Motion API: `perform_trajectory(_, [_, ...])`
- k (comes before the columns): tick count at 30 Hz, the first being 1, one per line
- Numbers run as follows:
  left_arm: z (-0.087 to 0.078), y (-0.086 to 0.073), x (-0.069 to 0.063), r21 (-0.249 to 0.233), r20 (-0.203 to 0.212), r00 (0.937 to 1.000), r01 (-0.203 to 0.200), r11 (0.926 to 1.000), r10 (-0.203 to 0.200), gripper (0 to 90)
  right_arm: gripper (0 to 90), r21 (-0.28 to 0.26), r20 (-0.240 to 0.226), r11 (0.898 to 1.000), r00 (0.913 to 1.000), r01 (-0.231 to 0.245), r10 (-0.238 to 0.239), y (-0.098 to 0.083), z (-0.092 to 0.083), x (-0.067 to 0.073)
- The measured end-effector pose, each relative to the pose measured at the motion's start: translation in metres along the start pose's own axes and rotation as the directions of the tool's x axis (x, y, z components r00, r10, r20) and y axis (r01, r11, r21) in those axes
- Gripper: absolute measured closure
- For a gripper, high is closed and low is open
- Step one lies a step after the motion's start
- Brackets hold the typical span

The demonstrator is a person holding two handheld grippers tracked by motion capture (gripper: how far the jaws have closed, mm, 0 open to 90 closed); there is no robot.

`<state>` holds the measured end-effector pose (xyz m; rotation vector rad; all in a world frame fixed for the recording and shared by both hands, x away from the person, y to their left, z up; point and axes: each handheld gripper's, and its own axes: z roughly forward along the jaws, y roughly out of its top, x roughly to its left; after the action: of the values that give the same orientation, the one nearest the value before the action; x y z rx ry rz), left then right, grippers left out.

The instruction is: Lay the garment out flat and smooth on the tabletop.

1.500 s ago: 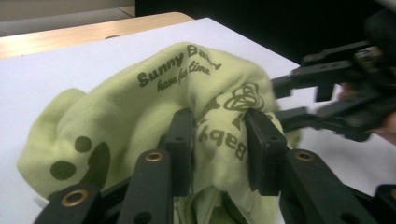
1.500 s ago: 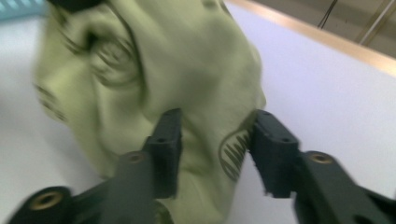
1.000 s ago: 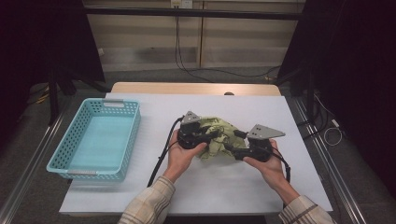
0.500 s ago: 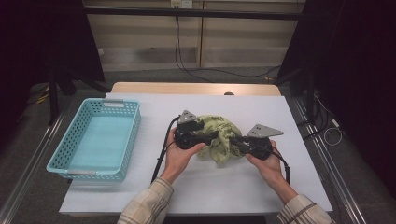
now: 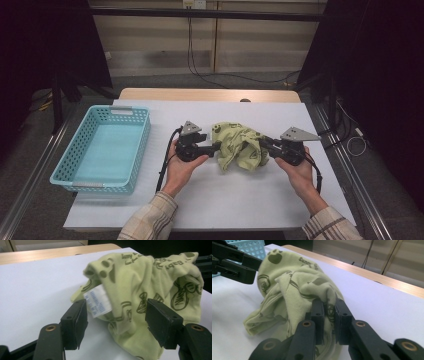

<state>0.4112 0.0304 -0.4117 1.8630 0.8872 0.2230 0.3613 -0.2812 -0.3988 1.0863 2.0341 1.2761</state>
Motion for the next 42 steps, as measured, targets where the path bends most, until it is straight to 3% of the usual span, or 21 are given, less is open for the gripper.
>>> perform_trajectory(2, [0.004,-0.001,0.000,0.006,0.008,1.0000,0.005,1.0000,-0.005,35.0,79.9,0.008,0.003,1.000,1.0000,-0.001,0.001,-0.003,0.001,-0.002])
perform_trajectory(7, [0.015,-0.005,-0.007,0.026,0.057,0.9983,-0.017,0.9995,0.016,78.0,79.1,0.059,0.009,0.998,0.9992,0.039,-0.039,-0.011,0.008,0.000])
perform_trajectory(8, [0.015,-0.005,-0.008,0.034,0.052,0.9981,-0.033,0.9989,0.032,78.0,79.1,0.059,0.009,0.998,0.9992,0.039,-0.039,-0.011,0.008,0.000])
perform_trajectory(11, [0.011,-0.003,-0.009,0.016,0.058,0.9978,-0.032,0.9994,0.031,86.8,78.8,0.077,-0.002,0.995,0.9984,0.057,-0.057,-0.013,0.010,0.004])
perform_trajectory(15, [0.001,0.003,-0.007,-0.021,0.091,0.9958,0.006,0.9998,-0.004,87.6,78.8,0.075,-0.016,0.995,0.9979,0.064,-0.063,-0.013,0.012,0.006])
perform_trajectory(20, [-0.008,0.012,-0.011,-0.053,0.117,0.9931,0.004,0.9986,0.002,87.7,79.5,0.065,-0.029,0.996,0.9975,0.066,-0.064,-0.011,0.012,0.009])
perform_trajectory(22, [-0.017,0.024,-0.020,-0.093,0.130,0.9910,-0.020,0.9955,0.032,87.8,79.8,0.054,-0.050,0.996,0.9965,0.069,-0.066,-0.007,0.014,0.015])
perform_trajectory(26, [-0.028,0.036,-0.027,-0.125,0.144,0.9875,-0.047,0.9910,0.065,87.8,79.8,0.033,-0.082,0.997,0.9944,0.069,-0.066,-0.001,0.015,0.023])
perform_trajectory(27, [-0.033,0.041,-0.030,-0.154,0.181,0.9812,-0.040,0.9873,0.068,87.8,79.7,0.015,-0.092,0.996,0.9924,0.083,-0.081,0.003,0.013,0.029])
perform_trajectory(30, [-0.035,0.042,-0.032,-0.165,0.188,0.9794,-0.041,0.9855,0.073,87.8,79.6,-0.005,-0.117,0.996,0.9886,0.095,-0.094,0.006,0.011,0.036])
perform_trajectory(34, [-0.026,0.034,-0.030,-0.142,0.191,0.9804,-0.022,0.9896,0.049,87.7,76.3,0.039,-0.139,0.992,0.9835,0.122,-0.116,-0.002,0.022,0.045])
perform_trajectory(35, [-0.021,0.029,-0.029,-0.118,0.194,0.9800,-0.021,0.9928,0.044,87.7,69.9,0.069,-0.135,0.989,0.9833,0.133,-0.123,-0.007,0.026,0.046])
perform_trajectory(37, [-0.018,0.026,-0.029,-0.108,0.189,0.9810,-0.023,0.9939,0.043,87.6,66.2,0.070,-0.135,0.990,0.9844,0.124,-0.114,-0.007,0.025,0.045])
perform_trajectory(40, [-0.009,0.019,-0.031,-0.074,0.178,0.9830,-0.033,0.9967,0.046,87.4,52.1,0.008,-0.122,0.996,0.9883,0.094,-0.092,0.004,0.012,0.039])
perform_trajectory(42, [-0.006,0.017,-0.032,-0.067,0.180,0.9823,-0.038,0.9970,0.050,87.3,50.0,-0.007,-0.113,0.996,0.9900,0.084,-0.085,0.007,0.009,0.037])
